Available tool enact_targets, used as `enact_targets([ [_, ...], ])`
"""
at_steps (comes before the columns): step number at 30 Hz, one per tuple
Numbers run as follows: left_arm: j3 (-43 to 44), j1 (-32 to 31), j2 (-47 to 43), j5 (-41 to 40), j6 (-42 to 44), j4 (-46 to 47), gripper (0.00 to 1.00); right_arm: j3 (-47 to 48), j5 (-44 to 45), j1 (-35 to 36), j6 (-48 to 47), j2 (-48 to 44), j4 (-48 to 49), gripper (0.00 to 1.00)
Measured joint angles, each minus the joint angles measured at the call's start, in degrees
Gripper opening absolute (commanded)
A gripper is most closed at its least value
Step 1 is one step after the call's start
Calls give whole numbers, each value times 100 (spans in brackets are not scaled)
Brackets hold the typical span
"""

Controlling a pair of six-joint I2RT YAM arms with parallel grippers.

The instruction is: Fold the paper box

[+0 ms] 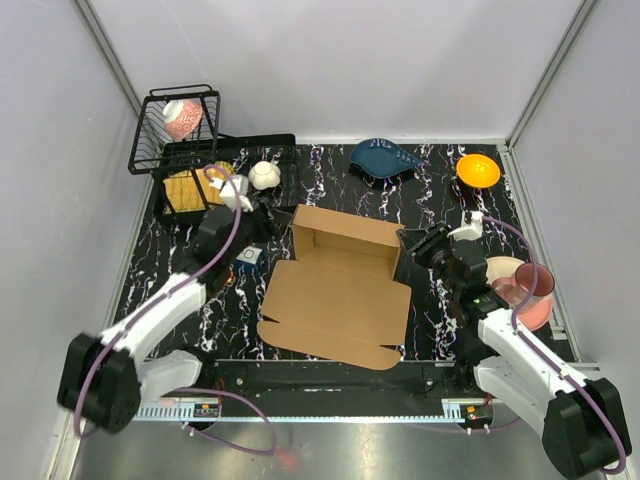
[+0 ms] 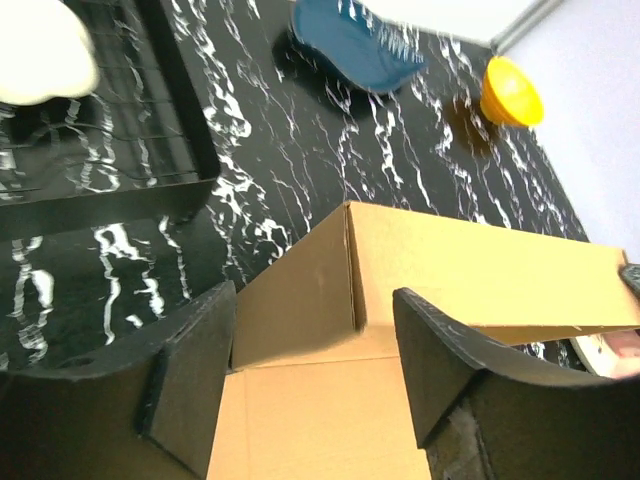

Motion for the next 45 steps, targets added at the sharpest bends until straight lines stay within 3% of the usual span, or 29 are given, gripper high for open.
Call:
enact_targets([
  [5,-1373,-66,-1847,-828,-92,638,75,11,2,2,-20,15,2,40],
  [10,-2813,-879,-2457,-1939,-42,1471,75,11,0,2,-50,24,28,39],
  [14,-3388,-1685,-1823,-2741,197,2288,82,4,-4,2,-68,55,83,39],
  [15,-3473,-1770,-1580,-2931,256,2616,99,-4,-7,2,-68,68,111,40],
  [21,-3508,-2048,59,-3665,844,4645,99,-7,-57,2,-94,201,286,40],
  [29,-2583,-2065,1322,-3554,1602,5884,99,-2,-181,2,-116,385,511,39],
  [35,-2277,-2065,2496,-3432,1888,6089,91,0,-201,2,-157,407,544,40],
  [42,-2159,-1963,3340,-3270,1919,6076,66,17,-247,2,-203,487,621,40],
  [45,-2068,-1847,3512,-3128,1812,6087,71,46,-293,2,-223,544,636,40],
])
